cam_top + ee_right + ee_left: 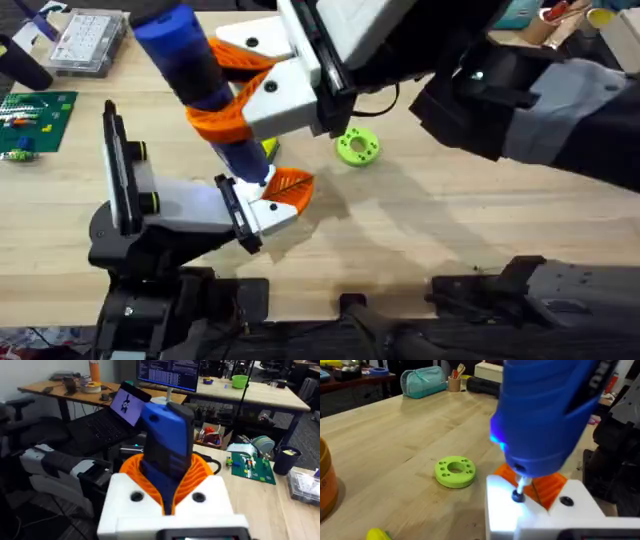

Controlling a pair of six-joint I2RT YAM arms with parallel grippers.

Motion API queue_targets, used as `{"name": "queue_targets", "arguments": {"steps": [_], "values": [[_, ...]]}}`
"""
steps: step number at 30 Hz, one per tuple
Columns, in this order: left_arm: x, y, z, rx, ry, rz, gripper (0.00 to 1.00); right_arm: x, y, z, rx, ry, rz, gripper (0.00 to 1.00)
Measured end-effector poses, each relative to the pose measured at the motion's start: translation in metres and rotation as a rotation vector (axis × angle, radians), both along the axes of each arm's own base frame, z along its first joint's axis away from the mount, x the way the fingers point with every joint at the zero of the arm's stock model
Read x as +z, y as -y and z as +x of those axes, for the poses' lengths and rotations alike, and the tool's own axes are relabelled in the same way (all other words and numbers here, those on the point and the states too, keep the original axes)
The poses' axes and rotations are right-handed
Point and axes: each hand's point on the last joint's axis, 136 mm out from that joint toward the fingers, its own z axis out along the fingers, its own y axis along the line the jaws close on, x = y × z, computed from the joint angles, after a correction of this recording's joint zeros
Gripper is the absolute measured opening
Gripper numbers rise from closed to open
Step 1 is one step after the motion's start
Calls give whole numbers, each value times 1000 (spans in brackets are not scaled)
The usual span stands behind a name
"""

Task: Pick up the gripper from the table and insert it into the empty holder that is missing its gripper. Then pick up a screw, insert it into the mounting hole, and use the screwdriver to tighten it. Finally, clean up the table by picking up the vegetable and placing it into the bucket.

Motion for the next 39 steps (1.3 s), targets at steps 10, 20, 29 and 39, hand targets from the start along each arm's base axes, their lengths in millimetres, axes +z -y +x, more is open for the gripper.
{"name": "queue_targets", "arguments": {"steps": [10, 20, 29, 39], "values": [[0, 0, 0, 0, 0, 0, 11, 0, 0, 0, 0, 4, 4, 55], [0, 0, 0, 0, 0, 0, 11, -1, 0, -1, 0, 2, 3, 55], [0, 0, 0, 0, 0, 0, 11, -2, 0, 0, -4, 2, 3, 55], [0, 0, 0, 0, 0, 0, 11, -5, -1, 2, -19, -7, 0, 55]]}}
